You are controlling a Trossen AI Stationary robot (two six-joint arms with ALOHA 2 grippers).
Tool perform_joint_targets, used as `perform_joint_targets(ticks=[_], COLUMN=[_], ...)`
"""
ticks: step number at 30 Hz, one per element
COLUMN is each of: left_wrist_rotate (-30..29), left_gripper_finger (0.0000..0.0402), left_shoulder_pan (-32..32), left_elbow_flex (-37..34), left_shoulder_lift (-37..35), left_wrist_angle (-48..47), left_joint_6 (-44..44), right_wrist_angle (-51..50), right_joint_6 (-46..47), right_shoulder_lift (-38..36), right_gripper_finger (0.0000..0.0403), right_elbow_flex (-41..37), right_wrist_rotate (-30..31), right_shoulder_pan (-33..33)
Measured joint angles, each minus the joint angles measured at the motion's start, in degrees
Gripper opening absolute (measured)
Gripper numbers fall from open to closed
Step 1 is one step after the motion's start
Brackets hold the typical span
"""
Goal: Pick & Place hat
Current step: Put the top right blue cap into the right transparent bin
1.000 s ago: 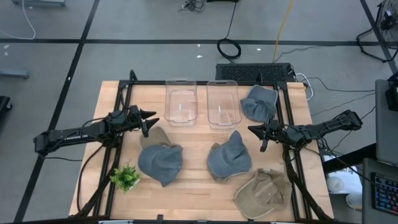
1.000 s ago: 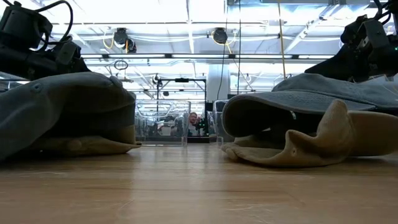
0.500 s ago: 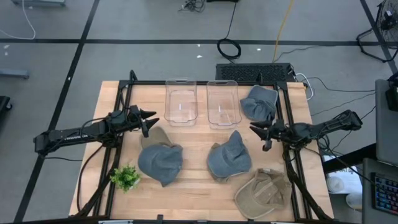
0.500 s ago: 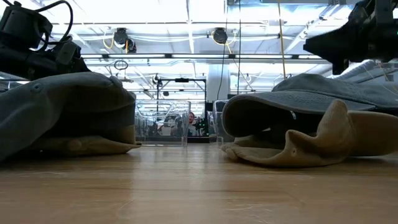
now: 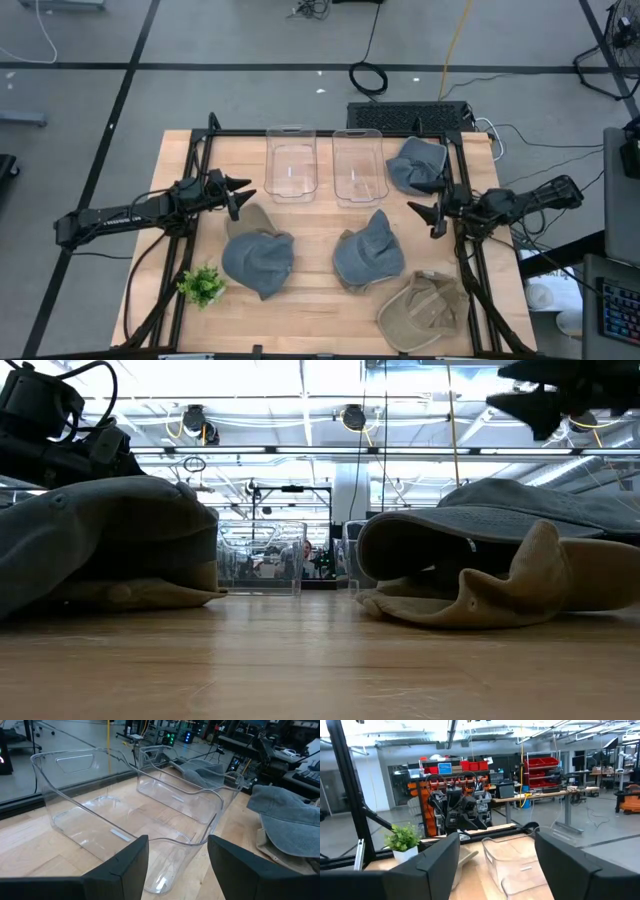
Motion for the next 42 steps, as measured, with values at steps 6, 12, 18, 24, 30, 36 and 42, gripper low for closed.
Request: perform_joint_targets(ticks=[6,12,18,24,30,36,42], left_wrist_rotate=[0.0,-0.02,-0.02,-0.02,-0.02,-0.02,-0.02], left_gripper_finger=[0.0214,0.0214,0.0214,0.0214,0.0214,0.0214,0.0214], left_shoulder_pan=[-0.01,0.01,0.01,-0.01,0.01,0.0,0.01], left_elbow_flex=[0.01,0.0,0.0,0.01,-0.01,-0.01,-0.01], left_shoulder_lift=[0.0,0.0,0.0,0.0,0.0,0.0,0.0], left_wrist_angle=[0.0,0.0,0.0,0.0,0.0,0.0,0.0], left_joint_6=[0.01,0.01,0.01,0.01,0.01,0.01,0.01], right_wrist_angle=[-7.33,-14.61,-18.63,-26.17,-34.95,-42.91,-44.9], right_joint_6=[-1.87,-3.1,-2.37,3.07,2.6,2.21,2.17], right_shoulder_lift=[3.25,6.2,8.84,12.06,16.54,22.7,29.03], right_gripper_finger=[0.0249,0.025,0.0258,0.0254,0.0256,0.0256,0.0256], right_elbow_flex=[9.94,17.49,22.7,29.39,38.49,47.76,55.63], right_wrist_rotate=[0.0,-3.86,-9.15,-10.54,-10.49,-6.93,-5.49], right_shoulder_pan=[0.0,0.0,-0.01,0.02,0.0,0.0,-0.02])
